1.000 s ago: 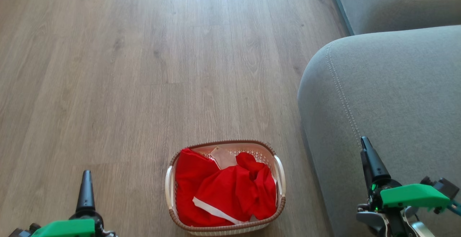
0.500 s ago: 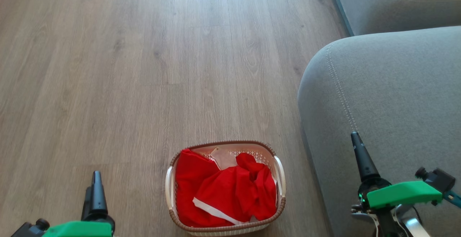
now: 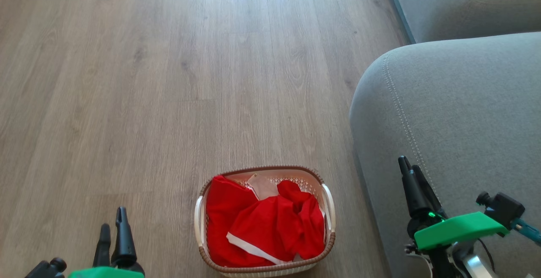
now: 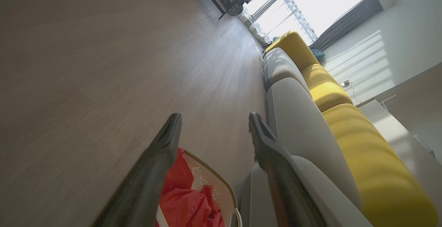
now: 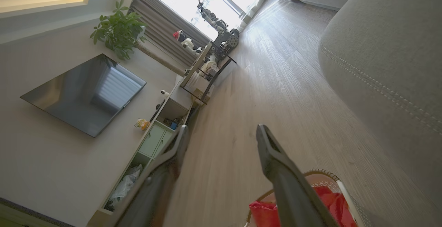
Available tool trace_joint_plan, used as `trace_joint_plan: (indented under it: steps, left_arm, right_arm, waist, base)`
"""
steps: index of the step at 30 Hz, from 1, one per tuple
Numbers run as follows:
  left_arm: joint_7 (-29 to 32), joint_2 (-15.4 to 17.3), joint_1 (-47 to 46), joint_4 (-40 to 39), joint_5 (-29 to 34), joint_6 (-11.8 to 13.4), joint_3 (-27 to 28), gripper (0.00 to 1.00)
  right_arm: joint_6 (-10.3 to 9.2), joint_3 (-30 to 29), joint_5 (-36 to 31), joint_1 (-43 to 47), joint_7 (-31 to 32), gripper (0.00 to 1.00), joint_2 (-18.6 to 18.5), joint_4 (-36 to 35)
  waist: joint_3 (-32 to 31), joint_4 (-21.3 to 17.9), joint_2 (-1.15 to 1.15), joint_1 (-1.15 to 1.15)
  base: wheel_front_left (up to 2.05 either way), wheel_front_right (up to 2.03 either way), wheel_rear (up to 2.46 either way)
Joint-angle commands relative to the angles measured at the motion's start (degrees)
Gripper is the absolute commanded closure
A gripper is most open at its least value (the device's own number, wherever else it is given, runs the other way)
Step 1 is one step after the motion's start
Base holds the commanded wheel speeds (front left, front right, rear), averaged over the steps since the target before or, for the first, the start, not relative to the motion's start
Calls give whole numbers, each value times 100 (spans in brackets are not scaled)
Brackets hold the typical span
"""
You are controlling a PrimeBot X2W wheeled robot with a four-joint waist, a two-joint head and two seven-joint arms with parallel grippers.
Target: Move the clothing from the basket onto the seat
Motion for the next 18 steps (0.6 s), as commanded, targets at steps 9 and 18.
trace_joint_plan:
  steps: [9,18]
  left_arm:
    - [-230,84,-19,-137,1056,46,-26,0]
    - [-382,89,84,-102,1749,77,-80,0]
  right_arm:
    - [-1,-63,-1031,-128,-84,0,112,-134]
    - [-1,-115,-1856,-117,-95,0,229,-68]
  waist:
    - [-16,-10,0,0]
    - [-28,-15,0,0]
  base:
    - [0,0,0]
    - [0,0,0]
